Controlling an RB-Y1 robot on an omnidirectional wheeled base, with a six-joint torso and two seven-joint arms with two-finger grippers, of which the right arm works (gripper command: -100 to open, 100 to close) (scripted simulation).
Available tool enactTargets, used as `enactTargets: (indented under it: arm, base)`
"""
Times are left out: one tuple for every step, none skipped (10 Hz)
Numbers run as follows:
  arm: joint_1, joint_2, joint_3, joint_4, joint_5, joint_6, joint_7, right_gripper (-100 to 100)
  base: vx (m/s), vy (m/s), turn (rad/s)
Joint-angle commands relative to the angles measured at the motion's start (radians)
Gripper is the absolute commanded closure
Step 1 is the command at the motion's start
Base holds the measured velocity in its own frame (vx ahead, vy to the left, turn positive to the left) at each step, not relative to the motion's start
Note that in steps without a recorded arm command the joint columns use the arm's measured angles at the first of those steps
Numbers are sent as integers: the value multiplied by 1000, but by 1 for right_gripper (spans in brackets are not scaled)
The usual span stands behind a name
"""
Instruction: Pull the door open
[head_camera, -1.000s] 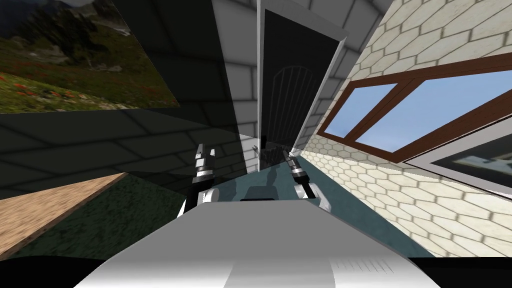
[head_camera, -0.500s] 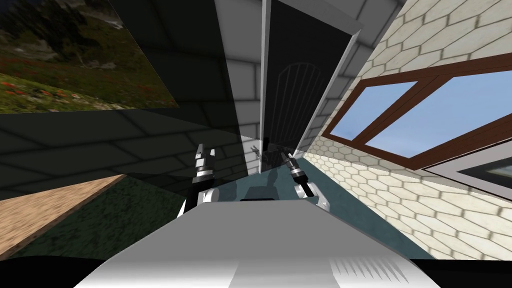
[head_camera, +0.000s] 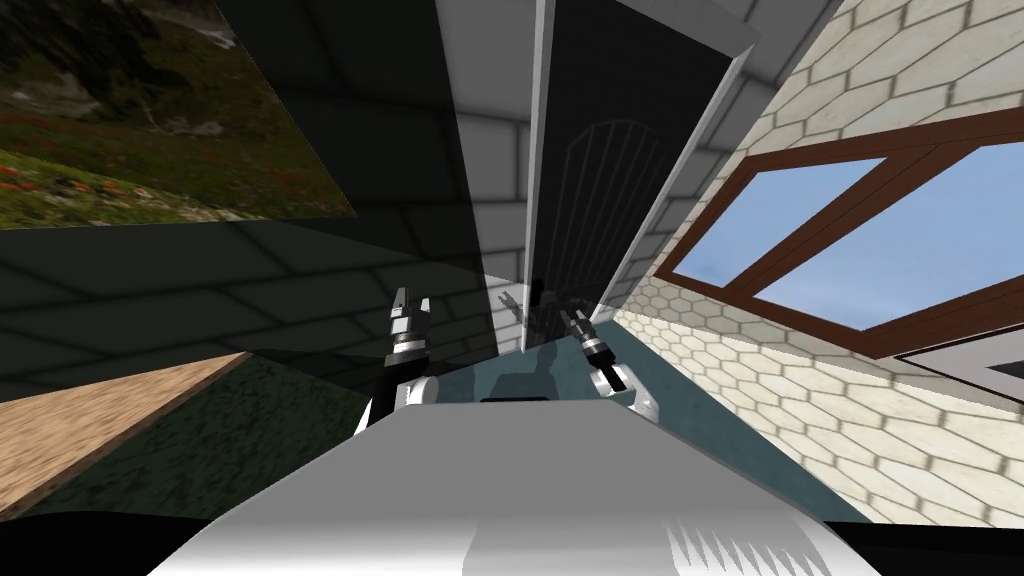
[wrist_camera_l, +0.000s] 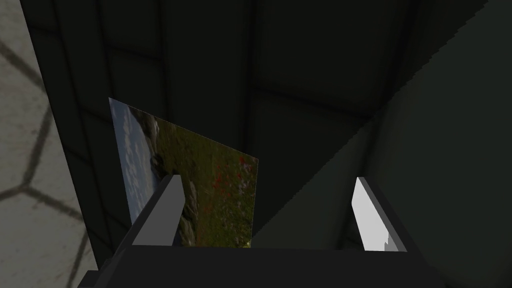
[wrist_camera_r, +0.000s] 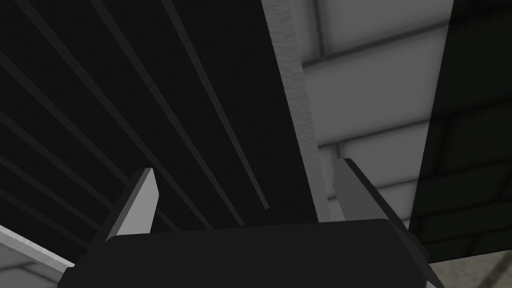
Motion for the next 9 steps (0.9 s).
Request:
enactTargets:
  arm:
    - [-13,-7,3,33,23,5,30,-100]
    - [-24,-16,4,63,41,6,53,-100]
    - [-30,-20,5,77,50,7,63,-100]
    - [-40,-28,5,105,67,9,85,-100]
    - [-49,-35,6,129,82,10,103,-100]
    - [-57,-41,7,151,95,11,119,-100]
    - [-64,-47,8,170,107,12,134,-100]
    - [-73,-53,8,193,121,14,151,-100]
    - [-80,-58,9,210,132,15,164,-100]
  base:
    - [149,5,56]
    - [138,12,64]
    - [138,13,49]
    - [134,22,58]
    - [149,24,56]
    - [154,22,49]
    - [155,26,59]
    - [159,21,48]
    - [147,2,42]
